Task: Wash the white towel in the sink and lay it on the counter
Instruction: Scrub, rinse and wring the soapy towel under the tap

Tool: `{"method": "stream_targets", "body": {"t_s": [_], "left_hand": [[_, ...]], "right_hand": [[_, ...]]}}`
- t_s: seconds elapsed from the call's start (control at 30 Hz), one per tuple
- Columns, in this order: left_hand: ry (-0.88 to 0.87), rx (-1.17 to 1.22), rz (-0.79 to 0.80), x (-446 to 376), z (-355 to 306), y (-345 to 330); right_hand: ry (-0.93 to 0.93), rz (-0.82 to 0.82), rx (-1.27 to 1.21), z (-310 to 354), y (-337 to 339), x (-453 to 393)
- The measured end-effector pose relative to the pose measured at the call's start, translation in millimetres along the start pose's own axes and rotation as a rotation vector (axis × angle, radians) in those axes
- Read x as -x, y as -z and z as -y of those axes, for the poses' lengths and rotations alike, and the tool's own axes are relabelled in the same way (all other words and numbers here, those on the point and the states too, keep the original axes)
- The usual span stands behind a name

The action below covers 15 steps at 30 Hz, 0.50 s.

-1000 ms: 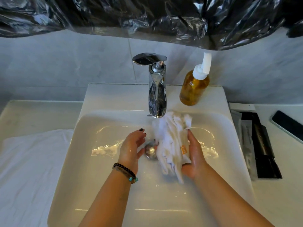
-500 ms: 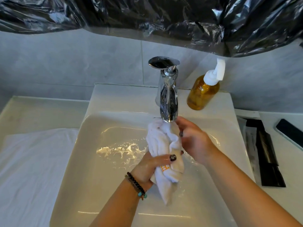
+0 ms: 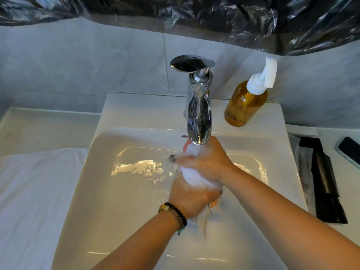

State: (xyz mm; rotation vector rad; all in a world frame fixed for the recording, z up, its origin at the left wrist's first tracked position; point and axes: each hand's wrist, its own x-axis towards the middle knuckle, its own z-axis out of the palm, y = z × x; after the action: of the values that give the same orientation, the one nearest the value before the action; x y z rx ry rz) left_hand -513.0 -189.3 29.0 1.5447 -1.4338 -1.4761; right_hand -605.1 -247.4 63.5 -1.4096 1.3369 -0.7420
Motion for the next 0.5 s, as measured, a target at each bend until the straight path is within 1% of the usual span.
{"method": "stream_targets", "body": {"t_s": [0.07,0.13,0.17,0.2,0.27,0.3,0.33,0.37,0.43,0.47,0.5], "left_hand": [[-0.046,-0.077,-0.026,-2,3,0],[-0.063,-0.188,-0.015,-3,4,2],[-0.064,-0.206,-0.008,-5,4,3],[-0.051,-0.178,-0.003,-5,3,5],[0.034,-0.011,-0.002,-7,-3,8],[0.078,0.093,0.002,-8,-6,11],[0.115,0.205,0.006,-9,-9,13],[0.147,0.331,0.002,-11,-10,16],[0.167,0.582,-0.052,-17,-12,20],[0.178,0.665,-0.093,-20,-14,21],[0.185,0.719,-0.133,-21,-16,22]], "right_hand": [[0.027,-0.127,0.024,-7,-4,0],[0.044,-0.207,0.021,-10,-7,1],[0.048,-0.209,-0.006,-8,-7,2],[0.041,-0.174,-0.02,-6,-6,1],[-0.011,-0.073,-0.058,0,1,3],[-0.04,-0.059,-0.102,-1,6,5],[-0.065,-0.097,-0.168,-3,12,9],[-0.089,-0.173,-0.223,-5,18,17],[-0.151,-0.308,-0.305,-13,22,36],[-0.227,-0.327,-0.347,-16,18,46],[-0.324,-0.306,-0.391,-16,10,54]]}}
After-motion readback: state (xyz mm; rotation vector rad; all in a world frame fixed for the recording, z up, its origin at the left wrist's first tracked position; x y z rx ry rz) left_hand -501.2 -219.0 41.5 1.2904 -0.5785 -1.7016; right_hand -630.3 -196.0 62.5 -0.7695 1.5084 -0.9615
